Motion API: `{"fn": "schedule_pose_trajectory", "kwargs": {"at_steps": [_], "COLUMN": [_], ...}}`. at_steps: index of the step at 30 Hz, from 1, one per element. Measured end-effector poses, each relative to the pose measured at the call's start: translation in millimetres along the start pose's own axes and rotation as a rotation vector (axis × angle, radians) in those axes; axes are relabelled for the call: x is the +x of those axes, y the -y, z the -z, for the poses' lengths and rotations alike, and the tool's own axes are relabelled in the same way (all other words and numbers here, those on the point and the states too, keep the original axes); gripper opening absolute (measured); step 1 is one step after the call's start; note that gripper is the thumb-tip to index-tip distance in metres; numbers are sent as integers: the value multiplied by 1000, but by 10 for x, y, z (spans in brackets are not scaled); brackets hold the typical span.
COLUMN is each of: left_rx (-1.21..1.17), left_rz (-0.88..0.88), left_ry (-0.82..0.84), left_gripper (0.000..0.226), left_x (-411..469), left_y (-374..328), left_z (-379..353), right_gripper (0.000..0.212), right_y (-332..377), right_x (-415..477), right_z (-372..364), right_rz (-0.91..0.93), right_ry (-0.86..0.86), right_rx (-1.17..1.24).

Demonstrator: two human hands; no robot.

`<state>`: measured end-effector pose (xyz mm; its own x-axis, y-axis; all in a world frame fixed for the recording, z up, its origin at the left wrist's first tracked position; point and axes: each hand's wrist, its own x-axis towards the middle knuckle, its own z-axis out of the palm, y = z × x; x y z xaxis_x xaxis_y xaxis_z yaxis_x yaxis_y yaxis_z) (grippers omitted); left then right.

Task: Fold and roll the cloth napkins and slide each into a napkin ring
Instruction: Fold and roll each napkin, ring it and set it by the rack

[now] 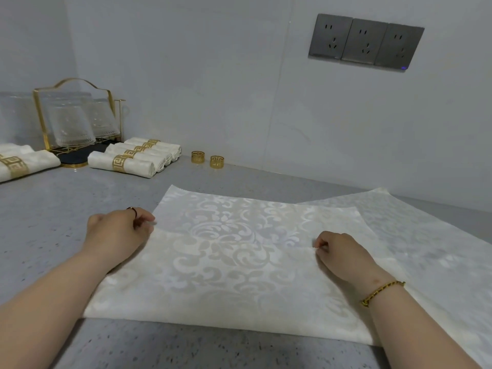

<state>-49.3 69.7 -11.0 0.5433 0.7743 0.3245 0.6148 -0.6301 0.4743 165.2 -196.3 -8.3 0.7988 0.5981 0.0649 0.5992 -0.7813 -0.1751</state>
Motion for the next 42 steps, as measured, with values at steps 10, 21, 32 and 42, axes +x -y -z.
{"fn": "schedule_pose_trajectory", "kwargs": {"at_steps": [10,21,32,42], "left_rx": [21,254,214,211], "left_rz": [-566,-615,-531,-492], "left_ry": [428,535,504,491], "left_gripper": [106,71,146,146], "left_x": [-626,-845,-748,-730], "left_y": [-688,-798,-688,-671], "left_z": [-73,-346,-361,-336], "right_gripper": [24,23,29,28], "right_y": [32,57,-346,-299], "right_x": [12,30,-42,-91], "right_z": [-35,-49,156,215], "right_rz": [2,21,-176,-122], "right_ry": [-149,-257,-62,-283], "right_rx": [-65,-5,50,92]}}
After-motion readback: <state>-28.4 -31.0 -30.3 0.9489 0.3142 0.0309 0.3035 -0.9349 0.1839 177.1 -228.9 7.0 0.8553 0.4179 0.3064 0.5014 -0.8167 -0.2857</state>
